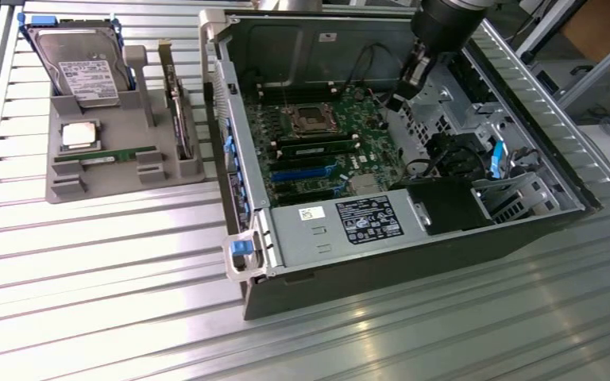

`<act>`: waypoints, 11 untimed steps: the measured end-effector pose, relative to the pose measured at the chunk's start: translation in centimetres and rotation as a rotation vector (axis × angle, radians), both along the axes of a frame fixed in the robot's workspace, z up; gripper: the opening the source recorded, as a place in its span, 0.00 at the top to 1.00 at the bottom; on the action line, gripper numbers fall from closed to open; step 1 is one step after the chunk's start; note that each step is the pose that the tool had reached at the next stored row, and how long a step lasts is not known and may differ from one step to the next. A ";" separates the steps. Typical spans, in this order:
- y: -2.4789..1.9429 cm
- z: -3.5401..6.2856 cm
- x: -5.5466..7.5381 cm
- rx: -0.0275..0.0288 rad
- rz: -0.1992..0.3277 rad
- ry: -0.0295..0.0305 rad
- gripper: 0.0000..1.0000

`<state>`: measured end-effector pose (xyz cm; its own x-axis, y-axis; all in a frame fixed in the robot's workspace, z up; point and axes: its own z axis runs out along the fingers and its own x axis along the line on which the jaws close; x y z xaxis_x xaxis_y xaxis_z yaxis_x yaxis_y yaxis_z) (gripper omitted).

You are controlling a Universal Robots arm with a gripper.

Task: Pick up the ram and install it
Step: 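Press down the ram until it locks into place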

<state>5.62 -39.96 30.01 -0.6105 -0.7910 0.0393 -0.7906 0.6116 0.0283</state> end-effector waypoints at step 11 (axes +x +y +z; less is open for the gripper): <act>0.00 -0.01 0.0 -0.0005 -0.134 0.0000 0.89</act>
<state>5.62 -39.96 30.00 -0.7107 -0.7024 0.0397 -0.7019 0.7117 0.0280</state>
